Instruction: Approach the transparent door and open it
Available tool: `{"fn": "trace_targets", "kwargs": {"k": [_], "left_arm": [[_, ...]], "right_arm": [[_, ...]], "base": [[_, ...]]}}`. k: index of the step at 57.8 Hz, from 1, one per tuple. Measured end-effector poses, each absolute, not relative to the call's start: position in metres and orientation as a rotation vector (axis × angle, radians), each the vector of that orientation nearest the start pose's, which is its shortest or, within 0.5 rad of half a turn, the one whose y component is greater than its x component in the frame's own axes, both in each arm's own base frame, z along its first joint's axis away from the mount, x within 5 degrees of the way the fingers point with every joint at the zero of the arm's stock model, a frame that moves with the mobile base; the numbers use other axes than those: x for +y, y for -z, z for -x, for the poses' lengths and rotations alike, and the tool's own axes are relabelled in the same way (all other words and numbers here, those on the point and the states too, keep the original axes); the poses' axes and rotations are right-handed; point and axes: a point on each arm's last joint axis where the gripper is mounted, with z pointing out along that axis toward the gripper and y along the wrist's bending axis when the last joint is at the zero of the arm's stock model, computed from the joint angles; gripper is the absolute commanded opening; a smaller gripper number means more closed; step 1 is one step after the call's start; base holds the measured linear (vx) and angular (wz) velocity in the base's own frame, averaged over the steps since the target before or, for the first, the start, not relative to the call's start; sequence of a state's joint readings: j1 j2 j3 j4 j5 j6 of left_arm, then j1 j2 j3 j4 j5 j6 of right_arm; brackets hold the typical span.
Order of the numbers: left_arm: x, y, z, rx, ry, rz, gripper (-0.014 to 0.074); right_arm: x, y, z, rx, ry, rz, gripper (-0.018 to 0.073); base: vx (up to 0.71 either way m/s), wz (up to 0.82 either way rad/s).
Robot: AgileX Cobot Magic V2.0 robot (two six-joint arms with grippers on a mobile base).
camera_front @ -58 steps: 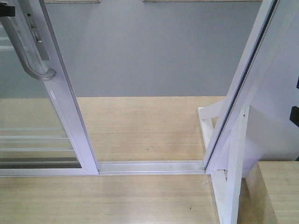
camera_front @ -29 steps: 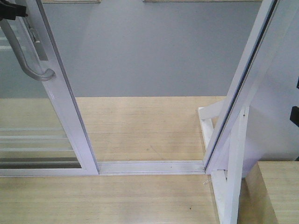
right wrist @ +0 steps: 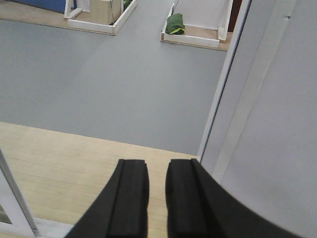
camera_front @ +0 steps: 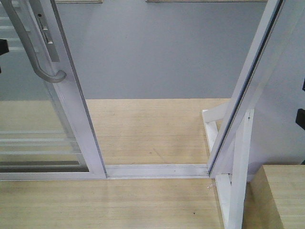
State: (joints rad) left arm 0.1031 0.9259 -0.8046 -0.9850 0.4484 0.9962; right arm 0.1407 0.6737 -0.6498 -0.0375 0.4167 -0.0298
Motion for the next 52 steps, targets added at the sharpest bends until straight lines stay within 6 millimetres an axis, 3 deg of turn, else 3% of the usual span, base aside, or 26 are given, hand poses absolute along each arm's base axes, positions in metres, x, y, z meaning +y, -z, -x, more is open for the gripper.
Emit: {"fn": "trace_targets", "kwargs": {"k": [8, 20, 30, 38, 43, 52], "left_arm": [[-0.008, -0.355, -0.170, 1.745, 0.196, -0.087, 0.0351], [-0.009, -0.353, -0.149, 1.697, 0.175, -0.083, 0.0319], [-0.007, -0.353, -0.147, 1.684, 0.160, -0.070, 0.0228], [-0.007, -0.347, -0.135, 1.680, 0.133, -0.073, 0.0104], [-0.006, -0.338, -0.122, 1.693, 0.119, -0.039, -0.0006], [0.000, -0.308, -0.097, 1.742, 0.074, 0.081, -0.0007]], "right_arm": [[0.018, -0.336, -0.136, 1.915, -0.037, 0.187, 0.0218], [0.018, -0.336, -0.136, 1.915, -0.037, 0.187, 0.0218], [0.018, -0.336, -0.136, 1.915, -0.037, 0.187, 0.0218], [0.018, -0.336, -0.136, 1.915, -0.037, 0.187, 0.0218], [0.018, -0.336, -0.136, 1.915, -0.037, 0.187, 0.0218], [0.018, -0.336, -0.136, 1.915, -0.037, 0.187, 0.0218]], "base": [[0.00, 0.00], [0.00, 0.00], [0.00, 0.00], [0.00, 0.00], [0.00, 0.00], [0.00, 0.00]]}}
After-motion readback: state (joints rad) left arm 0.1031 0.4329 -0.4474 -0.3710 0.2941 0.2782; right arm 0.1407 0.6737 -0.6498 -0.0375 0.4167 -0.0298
